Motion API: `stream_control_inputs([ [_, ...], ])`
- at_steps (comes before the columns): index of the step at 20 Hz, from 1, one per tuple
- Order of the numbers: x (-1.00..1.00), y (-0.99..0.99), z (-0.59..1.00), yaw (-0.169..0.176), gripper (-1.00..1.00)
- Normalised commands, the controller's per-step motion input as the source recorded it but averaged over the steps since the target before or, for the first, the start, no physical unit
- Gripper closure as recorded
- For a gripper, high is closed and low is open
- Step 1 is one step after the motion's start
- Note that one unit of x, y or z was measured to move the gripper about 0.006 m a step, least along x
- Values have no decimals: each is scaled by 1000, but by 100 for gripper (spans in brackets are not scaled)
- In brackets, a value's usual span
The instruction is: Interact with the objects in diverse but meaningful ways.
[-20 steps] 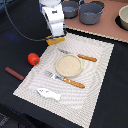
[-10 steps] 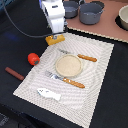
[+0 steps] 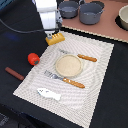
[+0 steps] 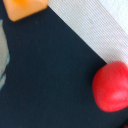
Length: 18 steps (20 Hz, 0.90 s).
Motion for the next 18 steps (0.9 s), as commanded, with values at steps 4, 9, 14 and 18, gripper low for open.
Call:
stream_control_inputs([
  [4,-71,-385,-228,-155,-100],
  [9,-72,-223,-125,-214,-100],
  [14,2,-286,7,-205,-100],
  [18,170,-345,269,-161,-100],
])
